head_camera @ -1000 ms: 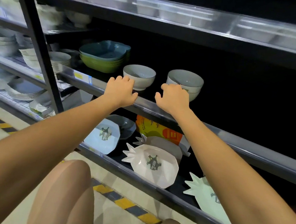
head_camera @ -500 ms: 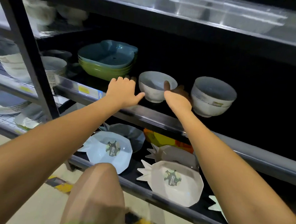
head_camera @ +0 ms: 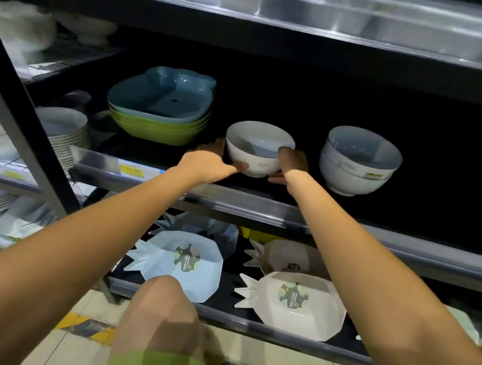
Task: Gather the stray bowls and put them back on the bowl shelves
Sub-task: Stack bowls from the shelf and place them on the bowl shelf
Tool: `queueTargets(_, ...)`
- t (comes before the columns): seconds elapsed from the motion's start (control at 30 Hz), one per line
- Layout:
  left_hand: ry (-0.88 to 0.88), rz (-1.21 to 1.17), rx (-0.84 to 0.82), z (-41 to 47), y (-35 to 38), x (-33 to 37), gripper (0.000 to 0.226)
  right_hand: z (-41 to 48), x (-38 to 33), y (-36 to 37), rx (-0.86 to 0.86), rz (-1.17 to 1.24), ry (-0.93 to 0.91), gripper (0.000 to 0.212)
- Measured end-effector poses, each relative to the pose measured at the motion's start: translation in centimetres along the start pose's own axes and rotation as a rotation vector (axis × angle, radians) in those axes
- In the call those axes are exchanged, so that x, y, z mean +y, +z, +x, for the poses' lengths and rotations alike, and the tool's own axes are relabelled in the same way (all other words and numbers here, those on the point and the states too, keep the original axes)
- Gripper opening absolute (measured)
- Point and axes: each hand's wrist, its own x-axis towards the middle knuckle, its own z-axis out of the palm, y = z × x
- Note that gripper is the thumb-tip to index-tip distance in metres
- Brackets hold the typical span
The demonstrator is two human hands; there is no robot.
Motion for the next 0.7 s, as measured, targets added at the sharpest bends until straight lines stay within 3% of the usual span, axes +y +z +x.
queueTargets(0.33, 0.007, 0.183, 0.208, -1.7, -1.3, 0.8, 0.081, -1.4, -2.0, -0.6, 0.012, -0.014, -0.055, 0.045)
queueTargets(0.7, 0.095, 0.083, 0.500, -5.2, -2.5, 7.5, 0.063, -5.8, -5.2, -7.0, 0.092, -0.076, -0.146, 0.050)
